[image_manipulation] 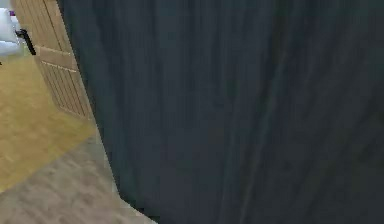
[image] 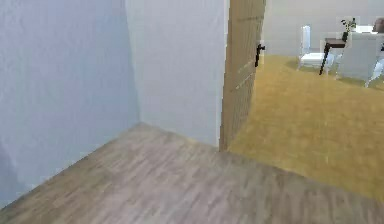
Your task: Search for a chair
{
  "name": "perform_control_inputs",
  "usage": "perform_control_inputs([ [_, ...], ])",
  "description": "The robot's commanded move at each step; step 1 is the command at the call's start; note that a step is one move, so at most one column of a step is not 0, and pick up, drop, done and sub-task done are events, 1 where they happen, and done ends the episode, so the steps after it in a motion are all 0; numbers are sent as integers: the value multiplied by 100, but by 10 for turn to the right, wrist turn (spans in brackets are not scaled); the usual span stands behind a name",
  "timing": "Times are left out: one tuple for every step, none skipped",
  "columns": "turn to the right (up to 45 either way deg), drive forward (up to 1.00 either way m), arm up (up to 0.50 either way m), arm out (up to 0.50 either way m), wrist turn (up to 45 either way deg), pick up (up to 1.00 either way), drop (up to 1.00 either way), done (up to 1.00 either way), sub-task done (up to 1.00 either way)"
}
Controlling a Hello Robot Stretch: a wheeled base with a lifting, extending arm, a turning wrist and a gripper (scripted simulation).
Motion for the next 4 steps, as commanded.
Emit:
perform_control_inputs([
  [-450,0,0,0,0,0,0,0,0],
  [-120,0,0,0,0,0,0,0,0],
  [0,5,0,0,0,0,0,0,0],
  [450,0,0,0,0,0,0,0,0],
])
